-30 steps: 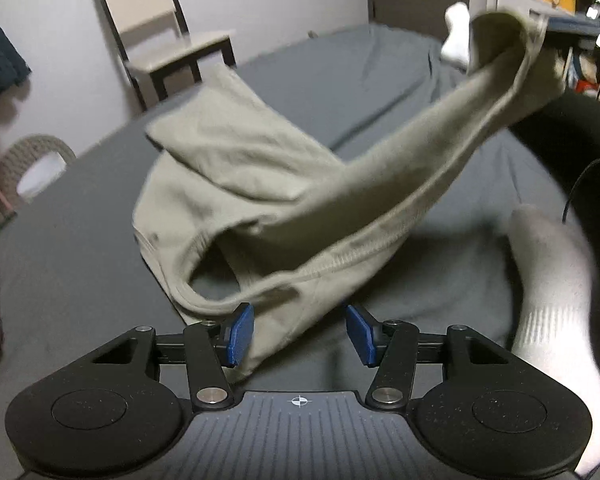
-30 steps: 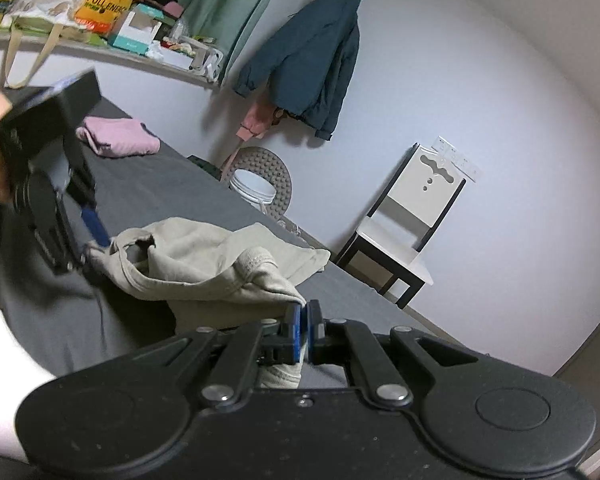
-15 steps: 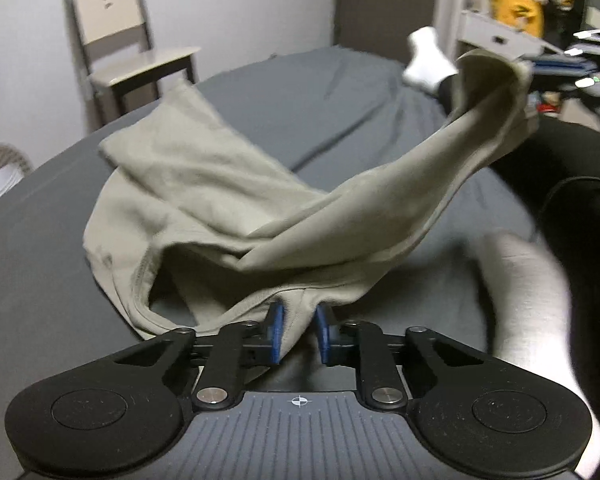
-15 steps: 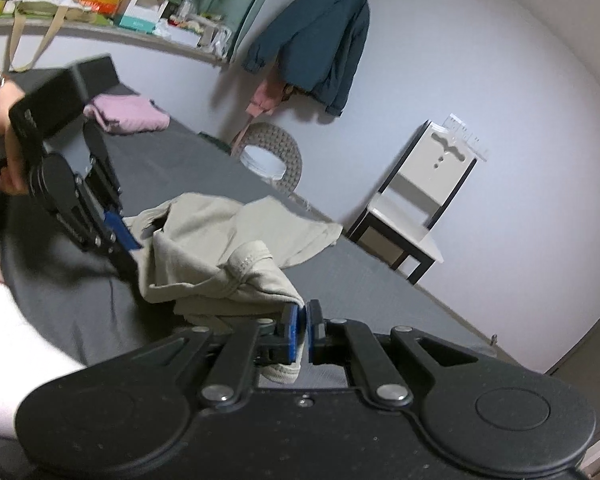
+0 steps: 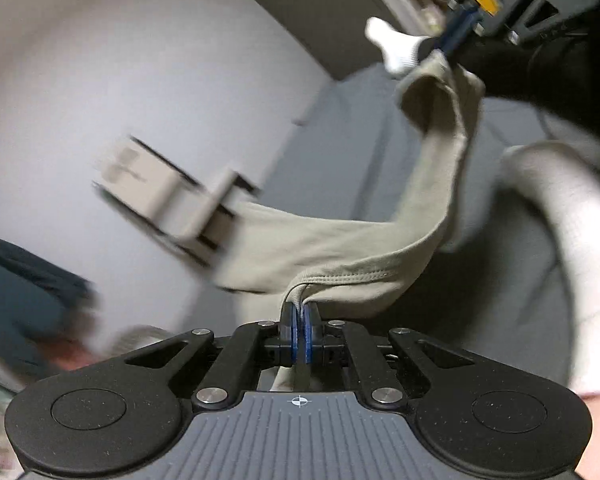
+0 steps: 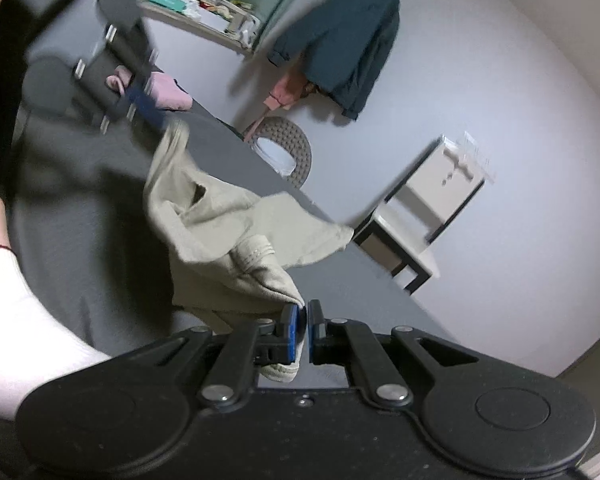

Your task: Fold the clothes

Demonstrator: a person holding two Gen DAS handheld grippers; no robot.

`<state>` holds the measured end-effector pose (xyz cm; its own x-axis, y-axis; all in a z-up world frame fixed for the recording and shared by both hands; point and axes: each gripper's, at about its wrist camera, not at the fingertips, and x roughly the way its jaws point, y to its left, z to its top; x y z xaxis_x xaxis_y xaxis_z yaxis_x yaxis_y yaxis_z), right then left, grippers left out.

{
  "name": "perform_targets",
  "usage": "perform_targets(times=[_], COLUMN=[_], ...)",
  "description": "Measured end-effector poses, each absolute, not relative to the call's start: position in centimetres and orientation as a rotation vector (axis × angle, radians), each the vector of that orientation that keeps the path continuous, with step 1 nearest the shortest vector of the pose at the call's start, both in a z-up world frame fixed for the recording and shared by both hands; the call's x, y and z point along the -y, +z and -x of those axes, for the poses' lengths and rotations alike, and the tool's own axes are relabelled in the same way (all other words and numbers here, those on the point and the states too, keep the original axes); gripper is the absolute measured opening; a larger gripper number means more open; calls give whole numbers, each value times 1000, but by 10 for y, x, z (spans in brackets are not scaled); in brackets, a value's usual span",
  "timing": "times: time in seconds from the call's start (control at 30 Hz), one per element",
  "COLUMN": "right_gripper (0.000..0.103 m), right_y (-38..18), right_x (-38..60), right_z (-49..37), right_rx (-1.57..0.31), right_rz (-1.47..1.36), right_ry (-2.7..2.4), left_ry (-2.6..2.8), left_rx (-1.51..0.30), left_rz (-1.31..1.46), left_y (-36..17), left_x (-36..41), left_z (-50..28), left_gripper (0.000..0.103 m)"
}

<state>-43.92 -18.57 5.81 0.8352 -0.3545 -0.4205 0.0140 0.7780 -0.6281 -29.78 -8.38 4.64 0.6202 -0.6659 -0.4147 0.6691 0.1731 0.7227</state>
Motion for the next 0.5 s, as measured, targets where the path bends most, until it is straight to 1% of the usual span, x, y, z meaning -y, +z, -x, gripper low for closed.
perform_targets(times=[0.17, 0.3, 0.33, 0.37, 0.43, 0.5], right_gripper=[4, 3, 3, 3, 3, 4], right_y=[64, 93, 101, 107, 118, 122], right_x=[153, 140, 139, 139, 139, 144], right_z=[437, 433, 431, 429, 425, 420], right_rx=[-392, -251, -224, -212, -186, -195], right_rz=[796, 815, 822, 833, 856, 868], right_ry=[-281, -358, -376, -387, -409, -416], left_ry=[-704, -531, -517, -531, -616, -749], left_rx=[173, 290, 295, 282, 155, 9], left_rz=[-992, -929, -902, -866, -837, -770], left_y=[86, 137, 150, 162, 176, 173], left_x=[57, 42, 39, 34, 31, 26], left_z=[304, 309, 308, 307, 301, 297], left_gripper=[2, 2, 2, 2, 3, 3])
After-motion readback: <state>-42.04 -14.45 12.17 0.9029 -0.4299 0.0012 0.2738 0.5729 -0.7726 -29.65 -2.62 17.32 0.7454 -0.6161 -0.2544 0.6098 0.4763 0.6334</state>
